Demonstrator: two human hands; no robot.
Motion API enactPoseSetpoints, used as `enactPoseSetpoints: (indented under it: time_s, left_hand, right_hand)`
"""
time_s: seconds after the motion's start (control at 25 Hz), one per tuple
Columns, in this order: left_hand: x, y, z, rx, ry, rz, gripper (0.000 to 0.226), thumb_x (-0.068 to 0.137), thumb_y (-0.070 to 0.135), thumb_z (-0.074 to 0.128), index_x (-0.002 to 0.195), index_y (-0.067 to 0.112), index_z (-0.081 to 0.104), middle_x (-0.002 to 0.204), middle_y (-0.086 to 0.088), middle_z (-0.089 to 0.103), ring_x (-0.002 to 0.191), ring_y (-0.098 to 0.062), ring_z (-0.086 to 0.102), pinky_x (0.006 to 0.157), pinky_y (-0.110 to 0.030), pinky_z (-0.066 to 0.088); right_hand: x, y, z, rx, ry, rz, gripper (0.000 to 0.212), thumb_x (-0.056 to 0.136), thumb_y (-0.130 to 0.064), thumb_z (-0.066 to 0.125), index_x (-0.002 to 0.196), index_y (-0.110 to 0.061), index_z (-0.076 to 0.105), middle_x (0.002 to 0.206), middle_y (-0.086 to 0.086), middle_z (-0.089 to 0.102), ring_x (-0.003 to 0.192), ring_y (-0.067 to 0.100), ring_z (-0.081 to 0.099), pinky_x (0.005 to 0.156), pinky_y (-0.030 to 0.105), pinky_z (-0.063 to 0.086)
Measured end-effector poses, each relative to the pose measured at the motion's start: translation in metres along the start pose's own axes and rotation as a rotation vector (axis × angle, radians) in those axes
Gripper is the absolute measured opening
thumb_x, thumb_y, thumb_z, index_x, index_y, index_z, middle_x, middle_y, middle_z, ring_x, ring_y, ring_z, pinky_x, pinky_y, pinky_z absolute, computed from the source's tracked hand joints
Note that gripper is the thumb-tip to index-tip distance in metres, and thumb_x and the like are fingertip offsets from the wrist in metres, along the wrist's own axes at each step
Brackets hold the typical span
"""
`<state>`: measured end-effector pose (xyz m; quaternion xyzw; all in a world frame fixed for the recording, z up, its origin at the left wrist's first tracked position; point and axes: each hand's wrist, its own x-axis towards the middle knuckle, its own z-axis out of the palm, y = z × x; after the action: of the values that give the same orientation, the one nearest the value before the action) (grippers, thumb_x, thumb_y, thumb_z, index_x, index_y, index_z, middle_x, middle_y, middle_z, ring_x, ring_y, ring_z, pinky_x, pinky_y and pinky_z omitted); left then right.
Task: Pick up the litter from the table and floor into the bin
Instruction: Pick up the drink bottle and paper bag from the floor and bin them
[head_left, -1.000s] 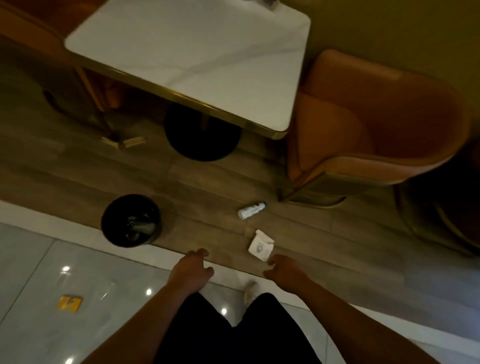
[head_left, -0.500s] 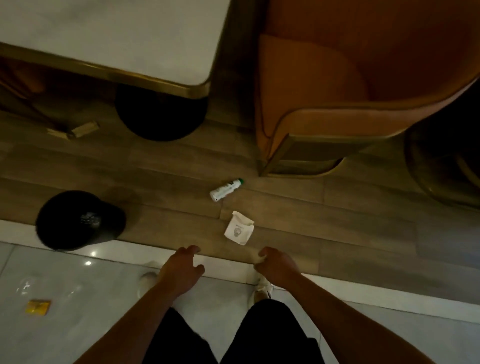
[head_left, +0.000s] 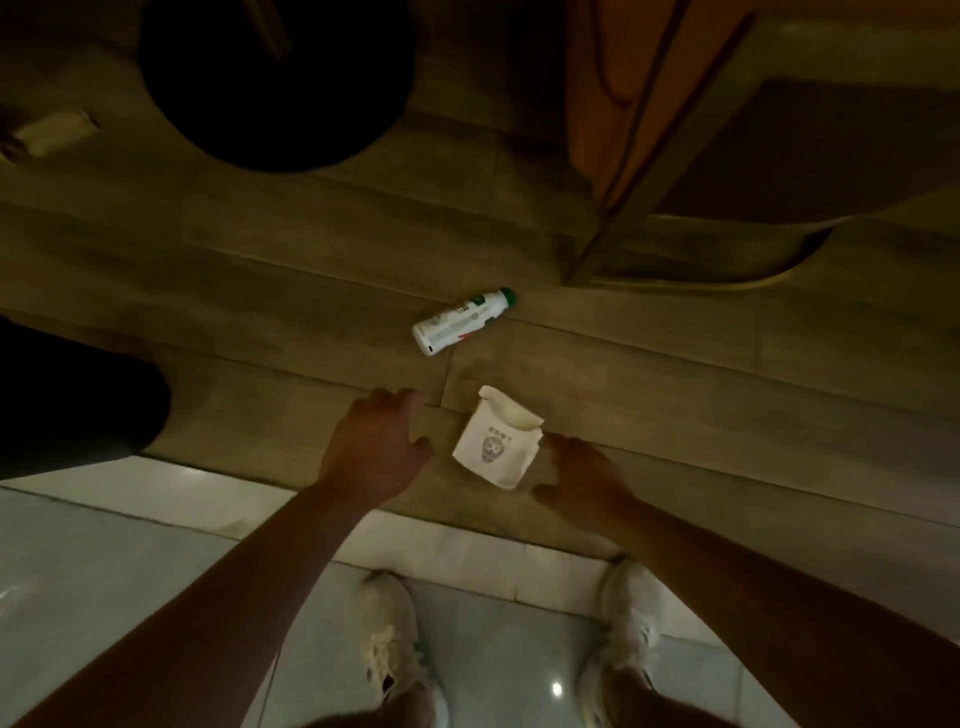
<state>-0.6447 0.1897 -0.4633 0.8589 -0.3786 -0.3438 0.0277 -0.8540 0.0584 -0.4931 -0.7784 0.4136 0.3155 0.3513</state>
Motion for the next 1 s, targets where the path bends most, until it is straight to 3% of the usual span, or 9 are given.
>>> enactPoseSetpoints:
  time_s: [0.16,0.32,0.48,0.6,0.72,0.84,1.0]
  left_hand:
    - [0.109,-0.02,0.083,0.17,0.186,0.107,0.062,0.079,0.035,0.069,0.135,0.017,0.047,0.128,-0.019,0.053,0.115,-0.037,0.05,0.09,-0.047,0.048]
    - [0.2,-0.024,0.122,0.235,0.35,0.244,0.071,0.079,0.034,0.072,0.142,0.015,0.043,0.132,-0.022,0.051,0.115,-0.039,0.049,0.088,-0.047,0.046]
    - [0.269,-0.033,0.138,0.373,0.319,0.299,0.09,0.076,0.05,0.072,0.148,0.017,0.029,0.135,-0.021,0.048,0.118,-0.038,0.049,0.088,-0.046,0.047]
    - [0.296,-0.037,0.149,0.425,0.282,0.278,0.099,0.073,0.053,0.074,0.15,0.016,0.024,0.136,-0.019,0.05,0.116,-0.035,0.054,0.085,-0.043,0.049]
    - [0.304,-0.045,0.157,0.394,0.259,0.259,0.093,0.077,0.048,0.073,0.149,0.014,0.025,0.137,-0.018,0.052,0.115,-0.034,0.057,0.087,-0.044,0.052]
    - [0.296,-0.05,0.159,0.311,0.204,0.247,0.088,0.08,0.045,0.072,0.149,0.012,0.027,0.139,-0.018,0.051,0.118,-0.034,0.055,0.092,-0.043,0.051]
    - [0.282,-0.058,0.148,0.152,0.15,0.202,0.09,0.073,0.04,0.079,0.146,0.013,0.033,0.141,-0.015,0.051,0.122,-0.033,0.054,0.096,-0.042,0.049]
  right_hand:
    - [0.14,0.033,0.051,-0.172,0.072,-0.142,0.079,0.082,-0.043,0.068,0.148,-0.022,0.029,0.144,0.01,0.041,0.128,0.032,0.042,0.1,0.045,0.045]
    - [0.229,0.061,0.068,-0.287,0.099,-0.175,0.096,0.074,-0.062,0.068,0.151,-0.026,0.021,0.157,0.009,0.026,0.143,0.035,0.027,0.108,0.053,0.036]
    - [0.271,0.074,0.073,-0.354,0.171,-0.285,0.091,0.06,-0.08,0.06,0.134,-0.03,0.041,0.137,0.002,0.049,0.122,0.025,0.049,0.082,0.043,0.05]
    - [0.28,0.074,0.082,-0.365,0.177,-0.356,0.089,0.053,-0.086,0.058,0.123,-0.032,0.047,0.119,-0.004,0.056,0.107,0.018,0.055,0.077,0.04,0.053]
    - [0.287,0.073,0.086,-0.392,0.185,-0.4,0.078,0.063,-0.076,0.063,0.124,-0.03,0.051,0.117,-0.004,0.062,0.101,0.017,0.058,0.075,0.035,0.05]
    - [0.29,0.072,0.085,-0.329,0.161,-0.368,0.056,0.078,-0.062,0.063,0.12,-0.026,0.056,0.116,-0.001,0.065,0.098,0.017,0.059,0.069,0.028,0.039]
    - [0.293,0.073,0.083,-0.295,0.122,-0.315,0.034,0.089,-0.051,0.058,0.107,-0.021,0.061,0.118,0.003,0.064,0.096,0.017,0.056,0.076,0.027,0.039]
